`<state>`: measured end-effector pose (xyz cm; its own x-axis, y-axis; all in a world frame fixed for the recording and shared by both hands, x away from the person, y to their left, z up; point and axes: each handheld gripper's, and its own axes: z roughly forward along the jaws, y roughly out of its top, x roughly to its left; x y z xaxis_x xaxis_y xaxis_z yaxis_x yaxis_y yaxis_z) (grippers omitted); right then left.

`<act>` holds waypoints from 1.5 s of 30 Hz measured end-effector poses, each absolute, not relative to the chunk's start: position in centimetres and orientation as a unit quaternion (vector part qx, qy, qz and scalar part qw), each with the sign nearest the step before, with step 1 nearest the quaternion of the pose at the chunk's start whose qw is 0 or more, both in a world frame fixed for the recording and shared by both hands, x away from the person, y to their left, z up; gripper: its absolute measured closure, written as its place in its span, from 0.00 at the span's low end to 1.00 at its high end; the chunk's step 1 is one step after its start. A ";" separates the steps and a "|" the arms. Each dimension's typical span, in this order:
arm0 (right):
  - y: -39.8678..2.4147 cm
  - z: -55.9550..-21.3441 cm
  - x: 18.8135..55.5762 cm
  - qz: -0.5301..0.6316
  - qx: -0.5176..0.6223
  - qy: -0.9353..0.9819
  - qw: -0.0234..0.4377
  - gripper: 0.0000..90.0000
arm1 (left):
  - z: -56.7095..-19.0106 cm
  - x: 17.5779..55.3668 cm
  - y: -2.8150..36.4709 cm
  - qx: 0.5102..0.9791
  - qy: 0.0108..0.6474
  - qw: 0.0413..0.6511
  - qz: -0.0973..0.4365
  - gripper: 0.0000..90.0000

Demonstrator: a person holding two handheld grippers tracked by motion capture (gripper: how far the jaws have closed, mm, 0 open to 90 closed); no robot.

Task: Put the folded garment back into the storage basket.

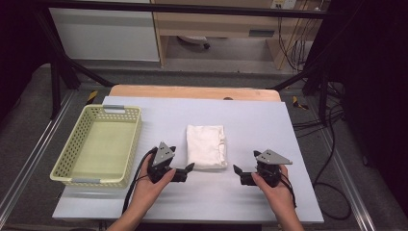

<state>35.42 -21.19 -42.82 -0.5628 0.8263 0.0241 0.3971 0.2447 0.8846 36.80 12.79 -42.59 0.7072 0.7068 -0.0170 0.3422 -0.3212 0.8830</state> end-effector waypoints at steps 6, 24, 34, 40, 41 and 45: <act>-21.0 -43.2 35.6 0.451 0.412 0.760 0.224 0.05 | -44.2 37.2 12.3 0.807 0.340 0.459 0.151 0.12; -19.9 -43.1 35.1 0.446 0.409 0.771 0.199 0.09 | -45.9 38.0 10.2 0.841 0.337 0.389 0.167 0.70; -18.0 -42.7 33.9 0.443 0.388 0.787 0.184 0.13 | -45.4 37.9 11.4 0.845 0.337 0.395 0.125 0.93; -16.2 -42.5 32.9 0.444 0.362 0.804 0.162 0.19 | -44.4 35.4 13.9 0.862 0.333 0.371 0.088 0.93; -15.8 -42.5 32.7 0.444 0.358 0.806 0.158 0.20 | -44.4 35.4 13.9 0.862 0.333 0.371 0.088 0.93; -14.6 -42.5 32.0 0.447 0.348 0.811 0.146 0.26 | -43.9 33.5 15.6 0.862 0.337 0.369 0.087 0.92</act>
<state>32.05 -14.62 -42.45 -0.7149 0.6952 0.0748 0.4342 0.3576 0.8268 33.52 15.62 -43.93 0.7576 0.6453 -0.0981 0.5161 -0.5002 0.6953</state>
